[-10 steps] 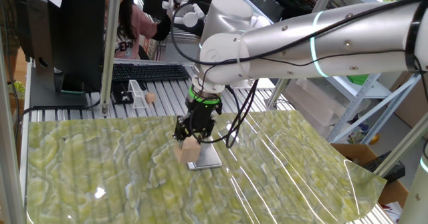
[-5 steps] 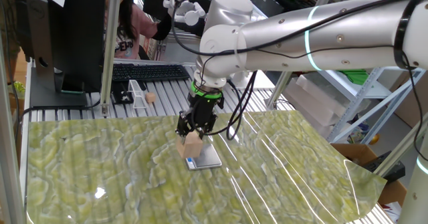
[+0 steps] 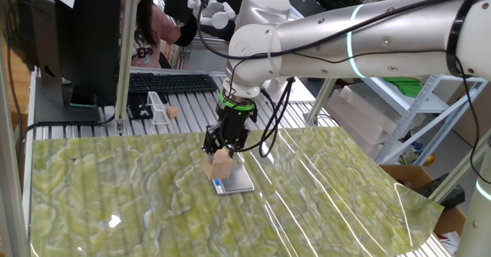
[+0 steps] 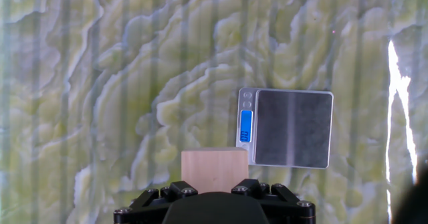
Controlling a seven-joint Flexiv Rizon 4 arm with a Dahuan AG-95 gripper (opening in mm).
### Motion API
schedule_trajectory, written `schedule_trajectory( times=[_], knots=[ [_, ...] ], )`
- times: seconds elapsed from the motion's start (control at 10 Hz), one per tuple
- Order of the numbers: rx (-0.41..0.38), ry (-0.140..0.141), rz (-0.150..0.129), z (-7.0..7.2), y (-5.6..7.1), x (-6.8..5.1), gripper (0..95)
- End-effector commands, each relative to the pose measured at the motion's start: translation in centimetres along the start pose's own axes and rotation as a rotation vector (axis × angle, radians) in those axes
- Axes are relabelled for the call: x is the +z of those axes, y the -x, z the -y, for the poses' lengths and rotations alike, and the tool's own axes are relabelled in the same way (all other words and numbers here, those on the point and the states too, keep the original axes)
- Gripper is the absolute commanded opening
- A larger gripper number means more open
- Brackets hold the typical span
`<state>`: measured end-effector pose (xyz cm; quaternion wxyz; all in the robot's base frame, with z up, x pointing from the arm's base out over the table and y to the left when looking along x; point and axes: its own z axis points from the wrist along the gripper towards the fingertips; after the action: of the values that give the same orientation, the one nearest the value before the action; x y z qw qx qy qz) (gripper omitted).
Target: Place the block on the scale
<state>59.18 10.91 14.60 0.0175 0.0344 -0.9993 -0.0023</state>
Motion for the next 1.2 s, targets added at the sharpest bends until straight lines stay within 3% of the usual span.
schedule_trajectory(
  times=[0.1, 1.2],
  knots=[
    [0.002, 0.000, 0.001, -0.01, -0.04, 0.02, 0.0],
    [0.014, 0.003, -0.007, -0.23, 0.03, 0.03, 0.0]
  ],
)
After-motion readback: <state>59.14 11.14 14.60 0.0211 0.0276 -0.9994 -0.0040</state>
